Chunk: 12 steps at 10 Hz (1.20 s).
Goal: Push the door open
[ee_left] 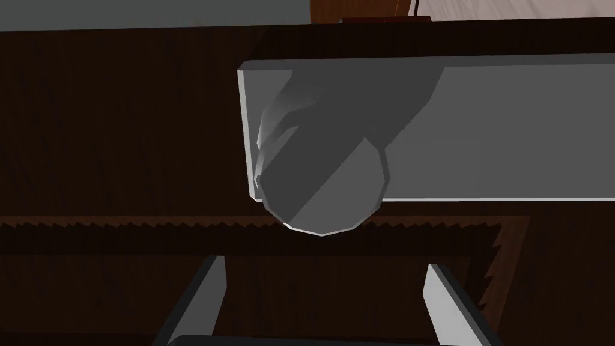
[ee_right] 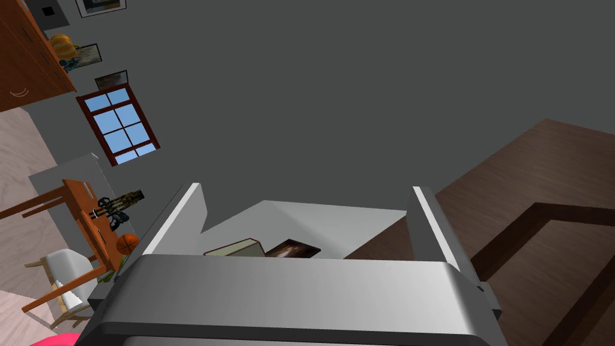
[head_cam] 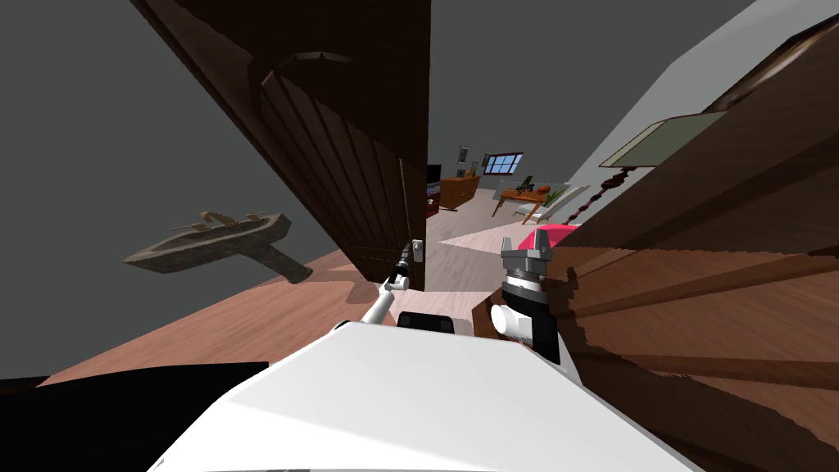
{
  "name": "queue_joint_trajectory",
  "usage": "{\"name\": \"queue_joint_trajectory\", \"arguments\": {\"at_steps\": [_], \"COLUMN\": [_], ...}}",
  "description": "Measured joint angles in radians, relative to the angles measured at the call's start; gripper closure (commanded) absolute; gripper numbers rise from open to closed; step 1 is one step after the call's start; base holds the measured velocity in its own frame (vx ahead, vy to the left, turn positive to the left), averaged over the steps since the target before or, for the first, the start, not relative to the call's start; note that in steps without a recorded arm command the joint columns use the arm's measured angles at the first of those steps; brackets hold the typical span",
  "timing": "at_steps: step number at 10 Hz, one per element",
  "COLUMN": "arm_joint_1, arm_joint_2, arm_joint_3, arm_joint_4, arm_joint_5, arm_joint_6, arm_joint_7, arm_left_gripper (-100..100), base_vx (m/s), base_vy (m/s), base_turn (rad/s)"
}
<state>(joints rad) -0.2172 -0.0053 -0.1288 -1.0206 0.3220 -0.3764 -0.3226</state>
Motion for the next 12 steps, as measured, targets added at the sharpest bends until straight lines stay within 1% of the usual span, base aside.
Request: {"name": "queue_joint_trajectory", "arguments": {"at_steps": [1, 2, 3, 8, 9, 10, 12], "arm_joint_1": [0.002, 0.001, 0.001, 0.003, 0.003, 0.003, -0.004], "arm_joint_2": [-0.018, -0.029, -0.03, -0.032, -0.032, -0.027, -0.012], "arm_joint_3": [0.001, 0.002, 0.002, -0.001, -0.001, -0.014, -0.045], "arm_joint_4": [0.0, -0.002, -0.002, 0.001, 0.001, 0.003, 0.022], "arm_joint_5": [-0.001, 0.0, 0.0, -0.001, -0.001, 0.015, 0.055], "arm_joint_6": [-0.003, -0.002, -0.002, 0.002, 0.001, 0.001, -0.006], "arm_joint_7": [-0.002, -0.002, -0.001, -0.002, -0.002, -0.012, -0.04], "arm_left_gripper": [-100, -100, 100, 100, 100, 100, 100], "base_vx": [0.118, 0.043, -0.006, -0.009, 0.032, 0.093, 0.096], "base_vy": [-0.15, -0.079, 0.011, 0.013, 0.023, 0.04, 0.009], "base_turn": [-0.011, 0.008, -0.003, -0.008, 0.064, 0.096, 0.071]}}
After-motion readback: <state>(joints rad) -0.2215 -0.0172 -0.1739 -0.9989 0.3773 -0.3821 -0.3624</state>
